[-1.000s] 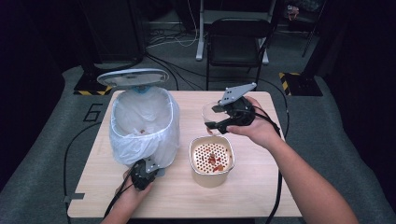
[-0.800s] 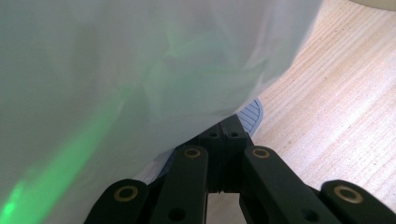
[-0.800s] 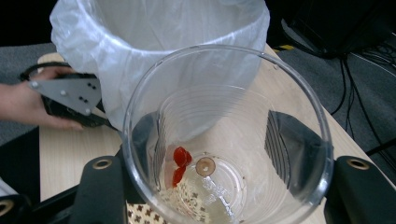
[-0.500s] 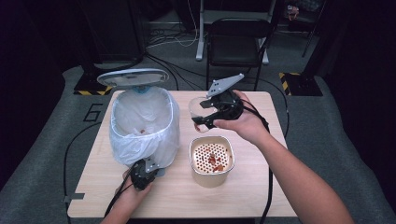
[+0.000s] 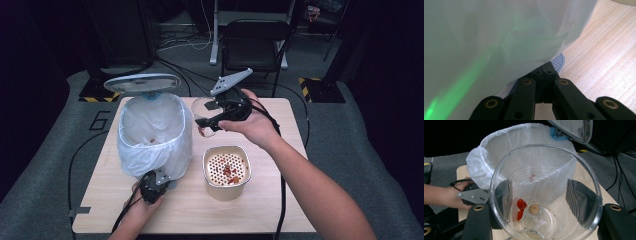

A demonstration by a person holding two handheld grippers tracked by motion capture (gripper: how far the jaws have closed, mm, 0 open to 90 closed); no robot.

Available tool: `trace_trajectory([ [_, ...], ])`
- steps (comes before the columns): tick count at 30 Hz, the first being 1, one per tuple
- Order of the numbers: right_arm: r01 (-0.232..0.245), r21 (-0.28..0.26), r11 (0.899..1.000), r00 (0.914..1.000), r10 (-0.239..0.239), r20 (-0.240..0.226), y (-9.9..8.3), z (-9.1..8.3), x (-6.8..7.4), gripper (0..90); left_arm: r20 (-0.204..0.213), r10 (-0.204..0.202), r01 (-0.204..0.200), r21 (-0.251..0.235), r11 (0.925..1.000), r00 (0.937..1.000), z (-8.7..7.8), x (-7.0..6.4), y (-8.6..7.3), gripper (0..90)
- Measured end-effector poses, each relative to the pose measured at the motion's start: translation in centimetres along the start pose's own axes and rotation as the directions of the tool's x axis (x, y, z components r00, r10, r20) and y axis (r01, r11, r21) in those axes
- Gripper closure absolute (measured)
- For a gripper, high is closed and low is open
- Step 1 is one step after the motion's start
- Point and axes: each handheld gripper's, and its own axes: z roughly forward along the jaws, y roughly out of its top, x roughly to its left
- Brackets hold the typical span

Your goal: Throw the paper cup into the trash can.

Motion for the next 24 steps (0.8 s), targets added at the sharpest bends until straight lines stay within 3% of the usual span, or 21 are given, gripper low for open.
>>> trace_trajectory([
  [2,0.002,-0.002,1.000,1.0000,-0.002,0.000,0.5,0.5,-0.1,37.9,0.001,0.004,-0.004,0.001,1.0000,1.0000,0.0,0.0,0.0,90.0],
  [5,-0.005,0.001,1.000,0.9999,0.005,-0.010,1.1,1.2,-0.2,37.9,0.008,-0.035,0.035,-0.006,0.9994,0.9993,0.1,-0.2,-0.1,90.0],
  [18,0.018,-0.035,0.999,0.9988,-0.019,-0.046,4.0,4.3,0.5,37.8,0.013,-0.022,0.022,0.011,0.9997,0.9997,-0.1,-0.1,0.0,90.0],
  [24,0.001,-0.037,0.999,0.9985,-0.003,-0.054,4.8,6.0,0.8,37.8,0.017,-0.024,0.023,0.011,0.9997,0.9996,-0.1,0.0,0.0,90.0],
])
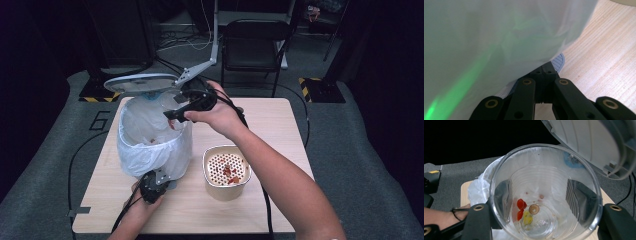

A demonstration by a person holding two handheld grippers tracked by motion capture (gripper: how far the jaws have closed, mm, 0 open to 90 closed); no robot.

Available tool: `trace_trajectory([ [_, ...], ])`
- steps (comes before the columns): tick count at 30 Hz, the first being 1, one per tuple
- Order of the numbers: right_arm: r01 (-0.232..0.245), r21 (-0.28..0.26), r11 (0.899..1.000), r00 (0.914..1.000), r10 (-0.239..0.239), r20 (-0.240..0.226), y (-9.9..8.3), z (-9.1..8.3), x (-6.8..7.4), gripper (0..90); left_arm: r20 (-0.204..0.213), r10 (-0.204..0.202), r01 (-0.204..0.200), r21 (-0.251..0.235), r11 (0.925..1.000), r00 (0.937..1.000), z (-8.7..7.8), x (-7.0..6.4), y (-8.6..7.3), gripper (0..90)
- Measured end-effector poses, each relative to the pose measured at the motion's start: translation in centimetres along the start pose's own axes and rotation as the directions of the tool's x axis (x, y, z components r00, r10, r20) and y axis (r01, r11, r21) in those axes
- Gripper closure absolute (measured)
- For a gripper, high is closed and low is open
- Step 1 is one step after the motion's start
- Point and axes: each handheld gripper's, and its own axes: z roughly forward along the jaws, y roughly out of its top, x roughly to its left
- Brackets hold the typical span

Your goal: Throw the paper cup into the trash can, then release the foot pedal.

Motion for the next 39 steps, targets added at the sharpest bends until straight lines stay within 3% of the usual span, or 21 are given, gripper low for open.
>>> trace_trajectory([
  [5,0.005,-0.004,1.000,0.9999,-0.005,0.011,0.4,1.6,0.3,37.2,-0.002,-0.006,0.006,-0.008,1.0000,1.0000,0.1,0.0,0.0,90.0],
  [16,-0.034,0.003,0.999,0.9993,0.034,0.019,0.7,5.3,1.0,36.5,-0.001,-0.005,0.005,-0.010,0.9999,1.0000,0.1,0.0,0.0,90.0],
  [22,-0.046,-0.044,0.998,0.9982,0.047,0.036,0.5,6.5,1.2,35.6,-0.011,-0.011,0.010,-0.007,0.9999,0.9999,0.1,-0.1,0.0,90.0],
  [25,-0.062,-0.074,0.995,0.9958,0.067,0.063,0.2,7.1,1.5,29.6,-0.012,-0.009,0.009,-0.007,0.9999,0.9999,0.1,-0.1,0.0,90.0],
  [27,-0.059,-0.132,0.990,0.9921,0.072,0.102,-0.2,7.4,1.9,18.0,-0.012,-0.010,0.010,-0.007,0.9999,0.9999,0.1,-0.1,0.0,90.0],
  [29,-0.091,-0.135,0.987,0.9887,0.105,0.107,-0.7,7.8,2.2,14.0,-0.002,-0.007,0.007,-0.007,0.9999,1.0000,0.1,0.0,0.0,90.0],
  [35,-0.113,-0.139,0.984,0.9871,0.128,0.097,-1.7,7.2,2.1,14.3,-0.010,-0.003,0.003,-0.007,1.0000,0.9999,0.1,0.0,0.0,90.0],
  [39,-0.116,-0.116,0.986,0.9893,0.125,0.076,-2.5,5.6,2.3,15.5,0.000,-0.007,0.007,-0.016,0.9998,1.0000,0.1,0.0,-0.1,90.0],
])
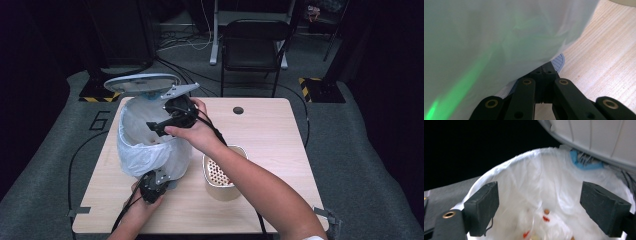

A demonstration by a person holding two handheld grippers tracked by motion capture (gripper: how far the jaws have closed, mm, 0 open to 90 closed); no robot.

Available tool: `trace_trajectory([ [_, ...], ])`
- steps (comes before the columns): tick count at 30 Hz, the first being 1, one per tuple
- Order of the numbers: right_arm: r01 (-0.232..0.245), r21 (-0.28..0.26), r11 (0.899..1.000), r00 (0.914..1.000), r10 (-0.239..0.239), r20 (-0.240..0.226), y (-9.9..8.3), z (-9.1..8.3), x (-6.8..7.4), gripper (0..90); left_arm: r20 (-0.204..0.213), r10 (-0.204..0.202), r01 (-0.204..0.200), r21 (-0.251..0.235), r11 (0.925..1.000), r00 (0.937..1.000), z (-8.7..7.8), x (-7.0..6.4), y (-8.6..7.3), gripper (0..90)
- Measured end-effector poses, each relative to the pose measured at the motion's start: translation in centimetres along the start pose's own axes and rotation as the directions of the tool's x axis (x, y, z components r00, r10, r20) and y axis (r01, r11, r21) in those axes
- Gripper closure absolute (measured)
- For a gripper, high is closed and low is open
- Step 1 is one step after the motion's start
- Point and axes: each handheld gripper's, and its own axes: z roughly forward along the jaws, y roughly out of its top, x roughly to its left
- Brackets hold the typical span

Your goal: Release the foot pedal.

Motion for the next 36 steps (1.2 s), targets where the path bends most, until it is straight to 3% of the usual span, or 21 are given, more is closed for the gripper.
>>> trace_trajectory([
  [4,0.006,0.010,1.000,1.0000,-0.006,-0.005,-1.4,-2.7,-0.2,18.6,0.000,-0.002,0.002,0.001,1.0000,1.0000,0.0,0.0,0.0,90.0],
  [12,-0.041,0.022,0.999,0.9950,0.039,0.092,-4.4,-7.5,-3.2,21.2,-0.001,0.023,-0.023,0.008,0.9997,0.9997,0.0,0.1,0.1,90.0],
  [17,-0.032,0.019,0.999,0.9906,0.029,0.134,-5.4,-8.9,-4.6,22.2,-0.001,0.011,-0.011,-0.002,0.9999,0.9999,0.0,0.1,0.0,90.0],
  [27,-0.027,0.048,0.998,0.9817,0.017,0.189,-7.5,-10.8,-5.7,24.0,0.014,-0.001,0.001,-0.002,1.0000,0.9999,-0.1,0.2,-0.1,88.5],
  [31,-0.033,0.041,0.999,0.9783,0.024,0.206,-8.3,-12.0,-6.2,26.2,0.019,-0.023,0.023,-0.007,0.9997,0.9996,-0.3,0.4,-0.3,82.8],
  [33,-0.034,0.046,0.998,0.9743,0.023,0.224,-8.8,-12.7,-6.4,26.4,0.015,-0.026,0.026,-0.009,0.9996,0.9996,-0.6,0.6,-0.3,75.9],
  [34,-0.032,0.045,0.998,0.9709,0.020,0.239,-9.2,-13.1,-6.5,26.7,0.013,-0.041,0.041,-0.008,0.9991,0.9991,-0.8,0.7,-0.3,69.7],
  [36,-0.036,0.054,0.998,0.9667,0.021,0.255,-10.1,-13.8,-6.7,27.3,0.052,-0.088,0.089,-0.019,0.9958,0.9947,-1.2,0.9,-0.4,61.5],
])
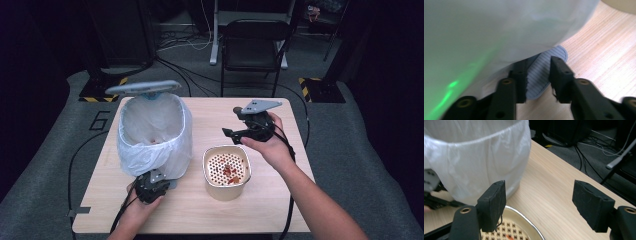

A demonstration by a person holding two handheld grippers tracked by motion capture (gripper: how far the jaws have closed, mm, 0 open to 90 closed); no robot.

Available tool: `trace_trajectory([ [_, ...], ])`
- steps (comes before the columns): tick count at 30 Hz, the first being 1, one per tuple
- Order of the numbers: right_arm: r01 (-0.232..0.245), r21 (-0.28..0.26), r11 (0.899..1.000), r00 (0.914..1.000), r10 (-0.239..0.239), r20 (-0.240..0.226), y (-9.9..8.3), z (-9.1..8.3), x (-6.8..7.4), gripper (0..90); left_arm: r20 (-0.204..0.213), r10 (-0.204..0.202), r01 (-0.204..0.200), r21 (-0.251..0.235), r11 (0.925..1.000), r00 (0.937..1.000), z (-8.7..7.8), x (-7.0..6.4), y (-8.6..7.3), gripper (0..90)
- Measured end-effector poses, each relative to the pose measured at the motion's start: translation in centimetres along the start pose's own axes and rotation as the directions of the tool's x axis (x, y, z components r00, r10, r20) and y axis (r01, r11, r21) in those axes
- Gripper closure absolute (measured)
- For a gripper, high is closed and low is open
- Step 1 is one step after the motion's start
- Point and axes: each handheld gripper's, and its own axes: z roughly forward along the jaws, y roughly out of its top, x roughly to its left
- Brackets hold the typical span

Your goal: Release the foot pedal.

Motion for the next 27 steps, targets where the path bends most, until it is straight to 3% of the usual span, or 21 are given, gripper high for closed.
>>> trace_trajectory([
  [2,-0.006,0.012,1.000,0.9999,0.006,0.010,-0.7,-0.4,-0.3,27.7,0.019,-0.038,0.038,-0.002,0.9993,0.9991,-0.5,-0.2,0.1,58.7],
  [3,-0.001,0.017,1.000,0.9998,0.001,0.020,-1.1,-0.6,-0.5,27.9,0.040,0.017,-0.017,0.002,0.9998,0.9990,-0.9,0.0,0.4,56.2],
  [5,-0.024,0.016,1.000,0.9990,0.023,0.039,-1.9,-1.1,-0.8,28.0,0.059,-0.032,0.033,-0.014,0.9993,0.9977,-1.6,-0.4,0.7,51.1],
  [6,-0.024,0.015,1.000,0.9988,0.023,0.043,-2.3,-1.3,-1.0,28.1,0.040,0.105,-0.104,-0.031,0.9941,0.9936,-2.0,0.5,1.1,48.2],
  [7,-0.032,0.019,0.999,0.9983,0.031,0.049,-2.7,-1.5,-1.1,28.0,0.071,0.092,-0.090,-0.027,0.9955,0.9932,-2.4,0.3,1.2,45.7],
  [8,-0.033,0.019,0.999,0.9980,0.032,0.054,-3.0,-1.7,-1.2,28.0,0.061,0.004,-0.001,-0.043,0.9991,0.9982,-2.8,-0.4,0.9,43.9],
  [9,-0.033,0.018,0.999,0.9978,0.032,0.058,-3.3,-1.8,-1.3,28.0,0.058,0.006,-0.003,-0.049,0.9988,0.9983,-3.4,-0.6,0.8,43.1],
  [10,-0.036,0.021,0.999,0.9972,0.035,0.066,-3.8,-1.9,-1.4,28.0,0.074,-0.059,0.064,-0.059,0.9962,0.9955,-3.9,-1.0,0.6,43.0],
  [11,-0.042,0.026,0.999,0.9963,0.040,0.076,-4.1,-2.0,-1.5,28.1,0.053,0.041,-0.037,-0.077,0.9963,0.9977,-4.5,-0.2,0.6,42.4],
  [12,-0.037,0.031,0.999,0.9956,0.034,0.087,-4.5,-2.1,-1.6,28.4,0.071,-0.008,0.014,-0.085,0.9962,0.9974,-5.0,-0.3,0.3,41.6],
  [15,-0.059,0.044,0.997,0.9922,0.054,0.112,-5.7,-2.4,-1.7,28.4,0.076,-0.022,0.030,-0.103,0.9942,0.9968,-6.3,0.3,-0.5,39.6],
  [17,-0.062,0.039,0.997,0.9916,0.057,0.116,-6.5,-2.7,-1.8,28.4,0.093,-0.095,0.106,-0.111,0.9882,0.9911,-7.2,0.3,-1.5,39.0],
  [18,-0.074,0.042,0.996,0.9902,0.068,0.122,-7.0,-2.9,-1.8,28.4,0.077,-0.072,0.080,-0.107,0.9910,0.9944,-7.6,0.7,-1.8,38.2],
  [20,-0.075,0.048,0.996,0.9884,0.068,0.136,-7.9,-3.1,-1.7,28.4,0.076,-0.115,0.123,-0.110,0.9862,0.9905,-8.0,1.0,-2.5,37.6],
  [23,-0.081,0.057,0.995,0.9858,0.071,0.152,-8.9,-3.3,-1.7,28.4,0.062,-0.149,0.155,-0.109,0.9819,0.9869,-8.3,2.0,-3.7,37.3],
  [27,-0.107,0.054,0.993,0.9809,0.097,0.169,-10.5,-3.7,-1.6,28.4,0.063,-0.170,0.176,-0.088,0.9806,0.9833,-8.0,2.9,-4.9,37.1],
])
